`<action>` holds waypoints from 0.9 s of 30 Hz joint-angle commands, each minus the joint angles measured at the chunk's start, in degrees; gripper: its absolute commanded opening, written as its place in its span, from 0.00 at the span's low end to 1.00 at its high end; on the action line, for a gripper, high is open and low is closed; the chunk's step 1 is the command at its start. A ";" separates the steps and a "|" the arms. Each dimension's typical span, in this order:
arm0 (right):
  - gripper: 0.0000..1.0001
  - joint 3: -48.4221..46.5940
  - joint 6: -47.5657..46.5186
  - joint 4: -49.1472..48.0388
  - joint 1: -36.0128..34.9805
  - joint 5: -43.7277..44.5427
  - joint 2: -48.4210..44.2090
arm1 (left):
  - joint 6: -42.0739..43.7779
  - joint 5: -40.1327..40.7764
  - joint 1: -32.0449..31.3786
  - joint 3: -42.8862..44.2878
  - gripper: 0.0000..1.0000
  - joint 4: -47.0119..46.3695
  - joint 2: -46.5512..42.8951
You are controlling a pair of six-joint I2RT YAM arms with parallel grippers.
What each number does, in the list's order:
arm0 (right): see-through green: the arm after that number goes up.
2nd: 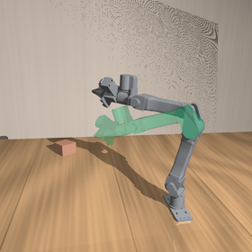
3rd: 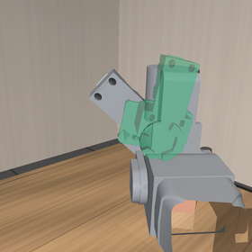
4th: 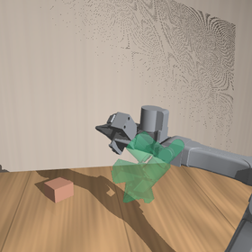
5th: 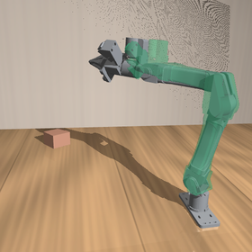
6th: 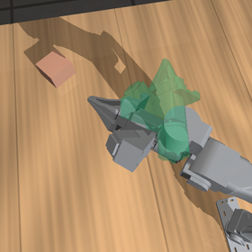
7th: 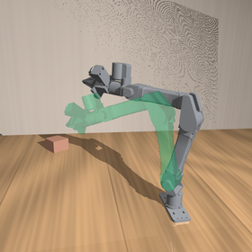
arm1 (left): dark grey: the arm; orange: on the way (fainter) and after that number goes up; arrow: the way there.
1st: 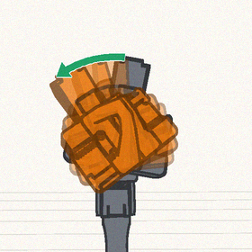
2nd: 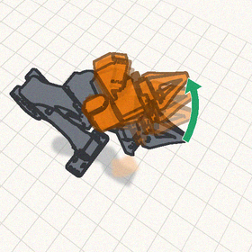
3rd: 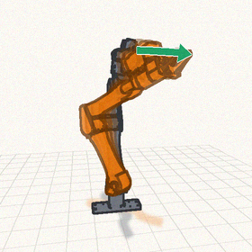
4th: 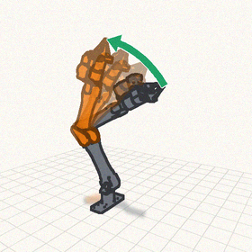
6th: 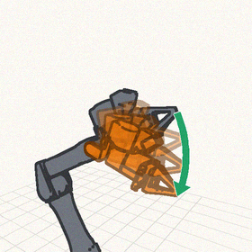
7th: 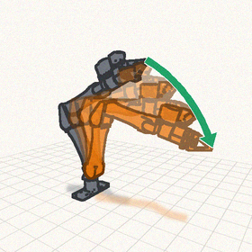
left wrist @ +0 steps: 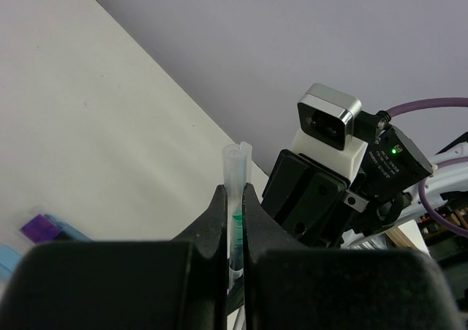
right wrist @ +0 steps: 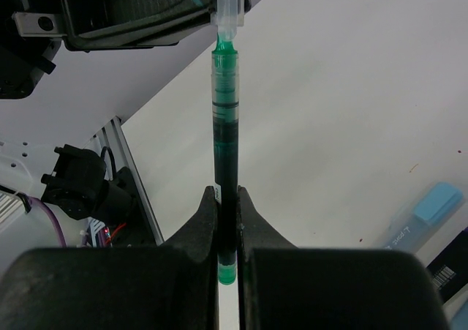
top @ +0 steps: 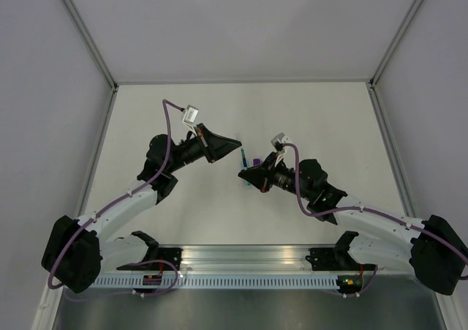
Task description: Insert the pens into the pen caps
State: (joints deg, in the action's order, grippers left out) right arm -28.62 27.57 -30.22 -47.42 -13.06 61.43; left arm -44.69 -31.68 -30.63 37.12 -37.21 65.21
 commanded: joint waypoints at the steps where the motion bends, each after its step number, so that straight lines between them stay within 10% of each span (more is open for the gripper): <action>1: 0.00 -0.12 -1.03 -1.78 -0.04 1.72 -2.28 | -0.75 -1.54 -0.13 0.23 0.02 -2.95 0.88; 27: 0.00 0.49 -0.77 0.25 -0.04 6.64 -5.61 | 3.03 -6.55 -3.29 2.43 0.02 -4.54 6.77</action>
State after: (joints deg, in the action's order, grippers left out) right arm -27.81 27.16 -25.76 -47.46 -8.54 58.15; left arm -44.25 -36.18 -32.58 38.06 -42.28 71.77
